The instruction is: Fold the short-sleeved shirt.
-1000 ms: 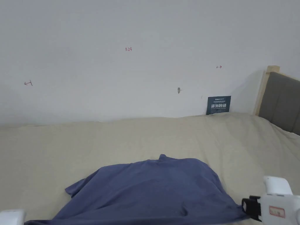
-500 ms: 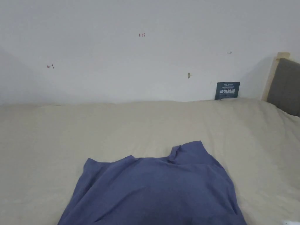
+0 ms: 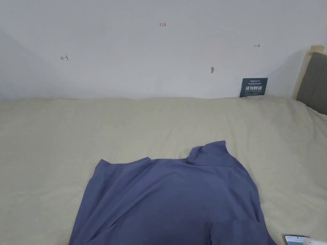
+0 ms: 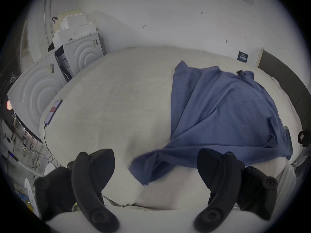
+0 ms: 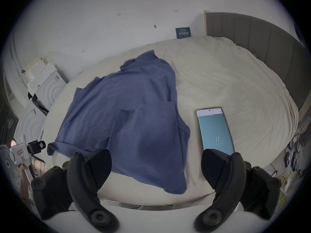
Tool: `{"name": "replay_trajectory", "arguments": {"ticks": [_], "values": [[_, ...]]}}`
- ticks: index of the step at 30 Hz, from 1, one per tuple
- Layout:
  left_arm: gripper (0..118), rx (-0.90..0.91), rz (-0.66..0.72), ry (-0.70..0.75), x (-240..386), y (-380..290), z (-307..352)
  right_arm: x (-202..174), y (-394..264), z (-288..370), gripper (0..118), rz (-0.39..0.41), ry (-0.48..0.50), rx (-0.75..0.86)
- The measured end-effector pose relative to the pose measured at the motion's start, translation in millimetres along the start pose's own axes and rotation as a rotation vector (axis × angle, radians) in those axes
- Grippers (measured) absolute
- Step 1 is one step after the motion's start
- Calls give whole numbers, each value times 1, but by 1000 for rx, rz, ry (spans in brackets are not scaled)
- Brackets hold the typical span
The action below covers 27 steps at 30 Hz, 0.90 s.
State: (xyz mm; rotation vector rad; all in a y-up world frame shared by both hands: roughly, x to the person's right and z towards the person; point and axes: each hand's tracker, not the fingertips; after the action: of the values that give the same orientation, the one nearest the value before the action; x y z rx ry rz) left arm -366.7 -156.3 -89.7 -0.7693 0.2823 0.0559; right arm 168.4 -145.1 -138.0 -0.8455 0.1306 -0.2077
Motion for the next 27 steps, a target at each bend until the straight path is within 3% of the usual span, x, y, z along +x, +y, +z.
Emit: {"name": "replay_trajectory", "arguments": {"ticks": [3,5,6,7,8,9,11,12,15,27], "values": [[104,3,-16,4,-5,3,16,-11,1,11,113,45,-10,18],[93,33,-38,-18,-5,1,33,-17,-1,18,105,60,34,27],[76,37,-47,-27,-6,-1,39,-20,-2,20,94,66,51,30],[45,54,-57,-23,-5,-5,46,-26,-5,22,61,73,50,34],[22,71,-65,-14,-2,-9,52,-21,-8,20,34,90,56,37],[9,70,-68,-2,0,-13,53,-26,-13,20,22,103,32,51],[1,49,-78,-19,-2,-22,53,-31,-22,16,18,115,-6,58],[0,29,-62,-31,-1,-27,53,-38,-25,17,9,115,12,36],[0,-2,-34,-51,-1,-42,51,-41,-38,17,8,75,40,26],[0,-5,-23,-57,-8,-35,54,-56,-41,23,4,78,57,-10]]}}
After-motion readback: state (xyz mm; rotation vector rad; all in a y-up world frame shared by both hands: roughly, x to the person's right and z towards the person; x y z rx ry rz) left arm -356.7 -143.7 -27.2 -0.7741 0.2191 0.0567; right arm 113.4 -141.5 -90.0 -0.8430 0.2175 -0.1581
